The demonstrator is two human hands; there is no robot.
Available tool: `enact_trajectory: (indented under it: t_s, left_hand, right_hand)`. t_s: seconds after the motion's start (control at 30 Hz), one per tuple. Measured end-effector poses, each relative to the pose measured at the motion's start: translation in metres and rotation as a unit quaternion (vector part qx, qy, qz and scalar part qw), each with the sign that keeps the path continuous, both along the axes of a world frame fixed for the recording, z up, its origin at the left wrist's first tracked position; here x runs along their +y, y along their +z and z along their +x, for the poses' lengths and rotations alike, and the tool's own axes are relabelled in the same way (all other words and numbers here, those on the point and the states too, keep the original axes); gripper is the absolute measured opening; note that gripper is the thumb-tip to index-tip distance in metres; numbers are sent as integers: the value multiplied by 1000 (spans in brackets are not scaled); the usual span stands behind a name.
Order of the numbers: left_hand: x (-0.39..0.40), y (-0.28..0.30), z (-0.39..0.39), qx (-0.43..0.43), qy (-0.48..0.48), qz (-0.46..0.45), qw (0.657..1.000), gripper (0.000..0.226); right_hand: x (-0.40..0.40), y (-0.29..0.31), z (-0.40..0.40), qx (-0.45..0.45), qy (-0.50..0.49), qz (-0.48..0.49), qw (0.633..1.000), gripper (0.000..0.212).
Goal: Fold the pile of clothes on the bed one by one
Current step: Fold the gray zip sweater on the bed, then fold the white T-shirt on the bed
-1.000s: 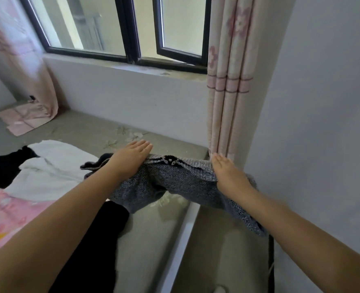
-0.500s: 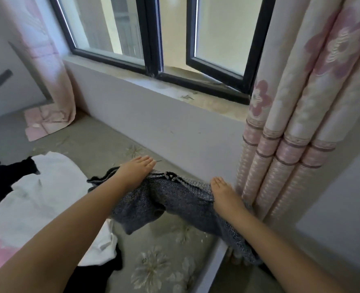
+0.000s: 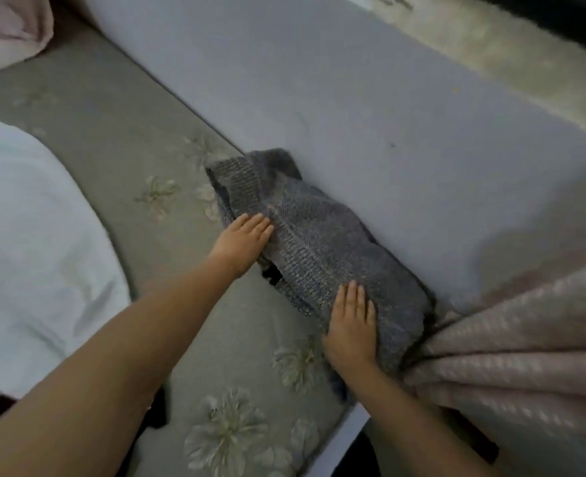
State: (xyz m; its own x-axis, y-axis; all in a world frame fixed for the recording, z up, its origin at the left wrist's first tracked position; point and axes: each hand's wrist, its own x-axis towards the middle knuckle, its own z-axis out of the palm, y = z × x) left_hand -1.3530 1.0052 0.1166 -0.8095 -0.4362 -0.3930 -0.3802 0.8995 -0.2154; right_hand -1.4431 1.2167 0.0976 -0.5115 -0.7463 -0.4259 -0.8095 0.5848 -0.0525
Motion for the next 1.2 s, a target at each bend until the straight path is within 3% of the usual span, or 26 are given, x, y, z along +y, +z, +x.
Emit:
enact_trajectory:
  t_s: [0.07,0.13,0.27,0.4,0.5,0.6,0.73,0.9,1.03,1.1,1.2]
  left_hand:
    - [21,-52,20,-73,34,62,995,57]
    - [40,-89,38,-84,73,125,986,58]
    - [58,-128,51,16,163,200,966,57]
    - [61,-148,47,45,189,221,956,58]
    - [54,-151,45,44,201,232,951,60]
    - [51,-144,44,15,200,233,952,63]
    - [69,-128,45,55,248,213,944,67]
    - [139,-114,102,99,378,225,893,57]
    - [175,-95,164,130,522,172,825,53]
    - [184,-78,194,149,570,109,801,54]
    - [200,-56,247,151,634,43,757,56]
  right_hand:
    - [-1,-49,20,-46,13,63,997,83]
    - [5,-81,36,-65,23,89,994,95]
    - [15,-102,34,-44,32,53,997,101]
    - [19,-96,33,-62,85,76,992,103]
    - [25,-84,35,-49,179,62,981,91]
    - [25,-79,27,-66,209,65,974,82]
    - [15,-86,20,-69,252,175,949,74]
    - [-9,-65,35,-33,242,217,945,67]
    - [-49,-36,50,-48,162,43,985,46]
    - [-70,-29,75,-101,165,-28,981,43]
    - [-93,-24,143,-207,229,-44,950,42]
